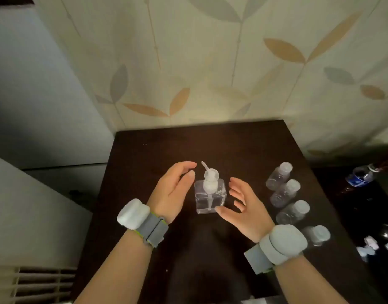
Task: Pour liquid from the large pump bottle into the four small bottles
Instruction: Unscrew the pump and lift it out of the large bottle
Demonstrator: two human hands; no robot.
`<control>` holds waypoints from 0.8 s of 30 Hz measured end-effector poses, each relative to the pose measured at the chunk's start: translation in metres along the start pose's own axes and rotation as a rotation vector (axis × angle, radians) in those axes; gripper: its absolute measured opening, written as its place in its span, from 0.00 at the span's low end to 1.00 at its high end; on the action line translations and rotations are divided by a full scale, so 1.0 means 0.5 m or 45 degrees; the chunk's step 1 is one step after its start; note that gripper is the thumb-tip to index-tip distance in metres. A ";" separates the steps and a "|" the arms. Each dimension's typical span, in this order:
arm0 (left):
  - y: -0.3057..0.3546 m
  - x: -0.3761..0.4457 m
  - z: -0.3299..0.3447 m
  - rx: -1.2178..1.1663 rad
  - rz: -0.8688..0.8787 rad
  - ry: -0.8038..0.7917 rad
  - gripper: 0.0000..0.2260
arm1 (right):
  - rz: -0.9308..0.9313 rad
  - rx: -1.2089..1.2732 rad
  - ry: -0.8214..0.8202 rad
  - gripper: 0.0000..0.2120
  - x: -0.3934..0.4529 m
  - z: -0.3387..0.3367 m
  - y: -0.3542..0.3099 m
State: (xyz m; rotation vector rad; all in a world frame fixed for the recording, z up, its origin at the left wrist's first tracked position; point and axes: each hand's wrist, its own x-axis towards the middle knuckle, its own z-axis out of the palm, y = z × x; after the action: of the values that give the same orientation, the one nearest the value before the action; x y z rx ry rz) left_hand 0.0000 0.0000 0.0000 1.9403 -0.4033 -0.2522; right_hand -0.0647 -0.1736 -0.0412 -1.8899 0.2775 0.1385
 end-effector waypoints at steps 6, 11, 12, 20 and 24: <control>-0.024 0.018 0.002 -0.276 0.111 -0.036 0.20 | -0.139 -0.051 -0.137 0.40 0.037 0.015 0.016; -0.047 0.042 0.012 -0.299 0.210 -0.147 0.20 | -0.312 0.092 -0.066 0.35 0.061 0.027 0.025; -0.047 0.046 0.016 -0.314 0.218 -0.145 0.19 | -0.342 0.088 -0.057 0.34 0.065 0.028 0.025; -0.062 0.071 0.050 -0.431 0.270 -0.034 0.14 | -0.438 0.139 -0.148 0.26 0.087 0.031 0.035; -0.071 0.078 0.064 -0.464 0.257 0.131 0.15 | -0.489 0.240 -0.127 0.25 0.089 0.033 0.045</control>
State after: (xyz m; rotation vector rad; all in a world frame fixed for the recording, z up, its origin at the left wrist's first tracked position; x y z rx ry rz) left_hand 0.0302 -0.0298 -0.0449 1.5364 -0.4477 -0.0859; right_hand -0.0268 -0.1704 -0.0778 -1.7088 -0.1384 -0.0520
